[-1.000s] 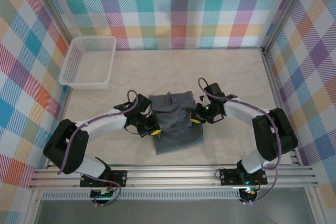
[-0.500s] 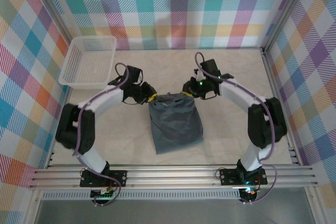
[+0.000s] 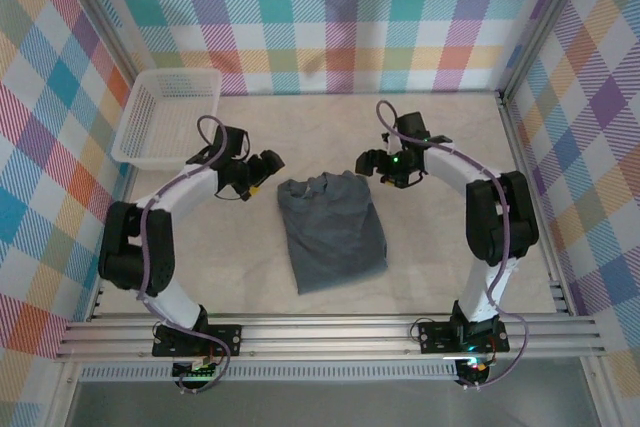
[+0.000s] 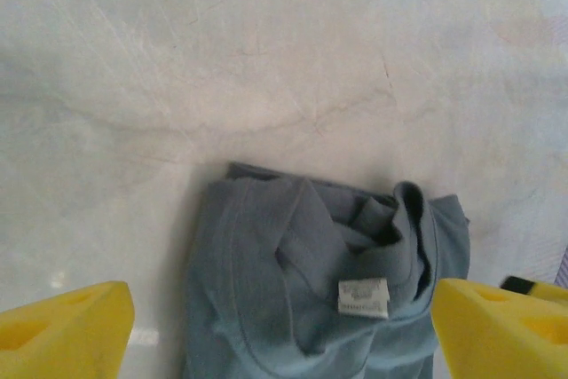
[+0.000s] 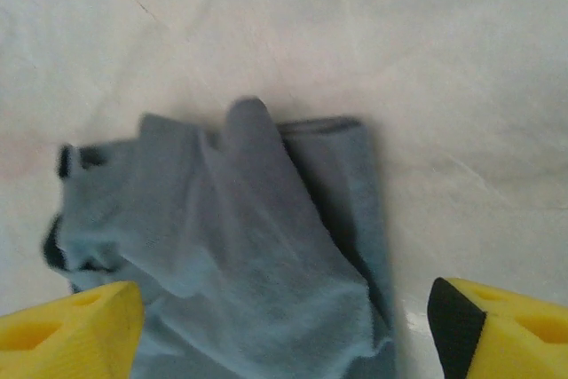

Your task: Fold the inside-out t-shirt

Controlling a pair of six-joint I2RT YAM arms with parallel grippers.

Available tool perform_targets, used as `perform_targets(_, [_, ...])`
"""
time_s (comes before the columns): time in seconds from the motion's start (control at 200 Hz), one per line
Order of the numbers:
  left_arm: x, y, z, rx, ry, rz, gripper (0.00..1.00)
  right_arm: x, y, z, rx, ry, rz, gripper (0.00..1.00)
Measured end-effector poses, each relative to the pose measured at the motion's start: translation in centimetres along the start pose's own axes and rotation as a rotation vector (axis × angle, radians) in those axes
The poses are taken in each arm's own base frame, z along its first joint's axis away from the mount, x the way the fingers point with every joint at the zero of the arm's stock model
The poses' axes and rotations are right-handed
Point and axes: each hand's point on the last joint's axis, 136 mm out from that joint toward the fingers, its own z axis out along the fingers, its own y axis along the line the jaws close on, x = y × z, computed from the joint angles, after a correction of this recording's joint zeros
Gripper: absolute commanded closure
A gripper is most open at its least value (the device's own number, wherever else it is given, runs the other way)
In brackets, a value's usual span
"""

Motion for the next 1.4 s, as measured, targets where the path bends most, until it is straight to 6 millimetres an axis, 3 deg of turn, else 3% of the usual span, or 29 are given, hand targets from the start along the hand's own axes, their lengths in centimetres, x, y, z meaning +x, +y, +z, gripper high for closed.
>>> perform_targets(0.115, [0.8,1.1,-0.1,-0.028,0.007,0.036,0.13,0.4,-0.9,1.7,0.01,0.043,-0.039,0.16])
perform_targets(0.26, [2.5,3.0,0.4,-0.079,0.052,0.034,0.14,-0.6,-1.2,4.3,-0.009,0.08,-0.055,0.26])
perform_targets(0.44, [3.3,3.1,1.1,-0.065,0.078,0.014,0.15,-1.1,-0.7,5.5,-0.044,0.099,-0.051,0.66])
perform_targets(0.68, [5.5,4.1,4.6,-0.03,0.168,-0.126,0.17,0.2,-0.1,6.4,-0.073,0.14,-0.032,0.96])
perform_targets(1.16, [5.6,-0.2,7.9,0.029,0.188,-0.163,0.36,0.2,0.7,5.5,-0.097,0.136,-0.007,0.94])
perform_targets(1.295, [6.3,-2.0,8.4,0.066,0.19,-0.103,0.57,0.5,0.5,5.6,-0.094,0.141,-0.004,0.92])
perform_targets(1.34, [6.5,-2.3,8.4,0.065,0.189,-0.078,0.64,0.6,0.5,5.6,-0.093,0.144,-0.002,0.87])
perform_targets(1.4, [6.3,-2.8,8.4,0.061,0.174,-0.039,0.66,0.8,0.4,5.6,-0.092,0.148,0.0,0.78])
